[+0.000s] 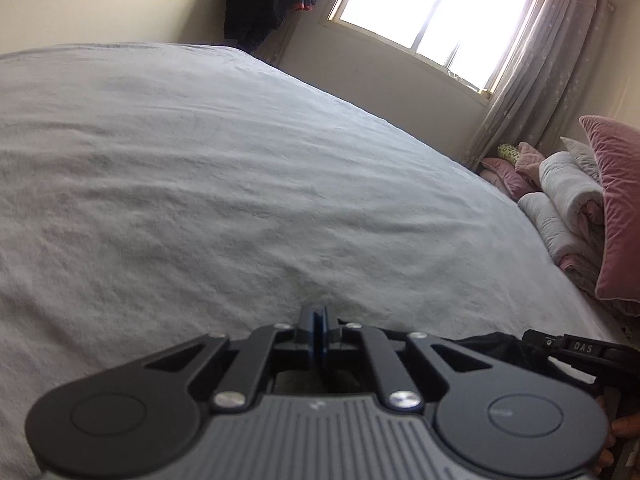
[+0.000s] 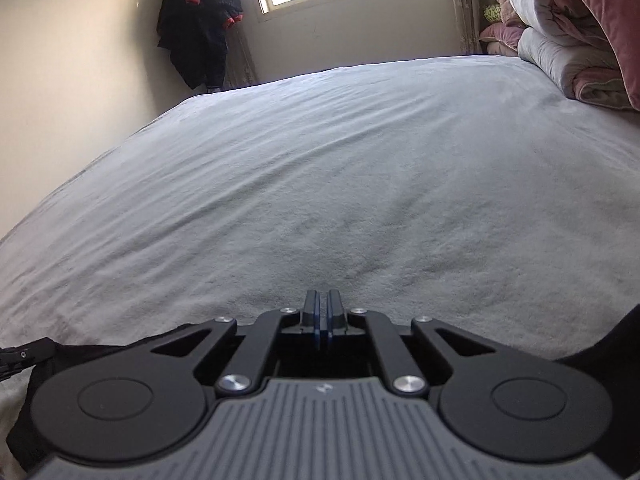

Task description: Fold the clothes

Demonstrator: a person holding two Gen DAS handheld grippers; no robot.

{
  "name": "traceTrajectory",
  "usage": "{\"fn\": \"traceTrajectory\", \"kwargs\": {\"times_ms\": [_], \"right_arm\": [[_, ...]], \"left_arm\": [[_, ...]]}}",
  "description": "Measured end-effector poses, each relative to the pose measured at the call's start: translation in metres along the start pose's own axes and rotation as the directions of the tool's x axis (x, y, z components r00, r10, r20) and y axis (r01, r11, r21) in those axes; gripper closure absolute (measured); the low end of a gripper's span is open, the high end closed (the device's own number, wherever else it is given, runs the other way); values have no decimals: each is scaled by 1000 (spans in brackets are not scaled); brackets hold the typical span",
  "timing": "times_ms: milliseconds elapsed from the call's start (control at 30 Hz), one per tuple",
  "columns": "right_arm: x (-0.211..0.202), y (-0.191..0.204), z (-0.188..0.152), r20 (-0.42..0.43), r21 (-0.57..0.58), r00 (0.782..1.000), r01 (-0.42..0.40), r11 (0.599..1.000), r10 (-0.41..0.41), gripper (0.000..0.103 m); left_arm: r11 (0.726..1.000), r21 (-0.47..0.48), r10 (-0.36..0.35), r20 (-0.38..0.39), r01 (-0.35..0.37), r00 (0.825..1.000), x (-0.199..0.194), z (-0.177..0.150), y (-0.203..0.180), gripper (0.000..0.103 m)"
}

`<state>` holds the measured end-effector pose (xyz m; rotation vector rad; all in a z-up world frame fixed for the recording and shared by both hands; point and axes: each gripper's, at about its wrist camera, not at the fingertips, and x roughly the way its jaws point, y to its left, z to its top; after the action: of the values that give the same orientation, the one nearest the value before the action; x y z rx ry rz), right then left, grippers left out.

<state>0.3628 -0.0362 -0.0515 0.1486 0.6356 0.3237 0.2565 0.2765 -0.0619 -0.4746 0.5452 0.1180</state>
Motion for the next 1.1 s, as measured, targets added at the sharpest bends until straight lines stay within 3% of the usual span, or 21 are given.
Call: {"fn": "traceTrajectory", "kwargs": {"times_ms": [100, 133, 167, 200, 300, 367, 433, 533, 567, 633, 700, 833, 867, 967, 1100], "right_arm": [[-12, 6, 2, 11, -18, 1000, -20, 1000, 20, 87], [-17, 8, 3, 16, -25, 999, -37, 999, 38, 78], [-22, 10, 4, 22, -32, 998, -54, 998, 55, 59], [-26, 12, 4, 30, -39, 997, -70, 997, 71, 54], [-35, 24, 4, 31, -70, 993, -111, 991, 113, 54], [-39, 33, 2, 12, -95, 990, -142, 985, 144, 54], [-42, 45, -1, -11, -136, 989, -149, 979, 149, 54], [-40, 56, -5, -48, -195, 989, -144, 970, 137, 57], [-35, 57, -6, -60, -206, 991, -130, 970, 120, 60], [-25, 57, -8, -77, -236, 995, -85, 968, 68, 60], [-11, 55, -10, -86, -274, 996, -33, 961, 10, 60], [6, 48, -5, -71, -274, 997, -1, 962, -19, 64], [6, 48, -2, -73, -265, 997, -9, 964, -11, 64], [-6, 50, 3, -67, -245, 993, -106, 964, 92, 58], [-4, 60, 0, -111, -274, 975, -215, 938, 191, 58]], "left_arm": [[996, -60, -68, -45, 65, 997, -6, 6, 7, 78], [993, -79, -87, -56, 82, 995, -9, 7, 9, 74], [991, -93, -100, -68, 94, 993, -12, 9, 10, 74], [990, -101, -108, -79, 99, 991, -16, 12, 11, 74], [989, -104, -115, -90, 106, 989, -29, 21, 11, 77], [987, -74, -146, -71, 141, 987, -41, 26, 6, 88], [974, -32, -226, -90, 224, 970, -46, 26, -4, 88], [924, 50, -361, -204, 378, 910, -36, 13, -24, 88], [913, 81, -369, -258, 400, 893, -30, 6, -31, 88], [905, 184, -301, -360, 384, 883, -19, -10, -42, 88], [889, 294, -223, -389, 350, 894, -16, -23, -49, 98], [854, 395, -181, -387, 339, 904, -33, -26, -53, 98], [856, 398, -175, -378, 330, 909, -35, -24, -52, 97], [872, 375, -188, -341, 316, 921, -38, -18, -45, 97], [869, 382, -179, -353, 316, 918, -33, -20, -42, 97]]}}
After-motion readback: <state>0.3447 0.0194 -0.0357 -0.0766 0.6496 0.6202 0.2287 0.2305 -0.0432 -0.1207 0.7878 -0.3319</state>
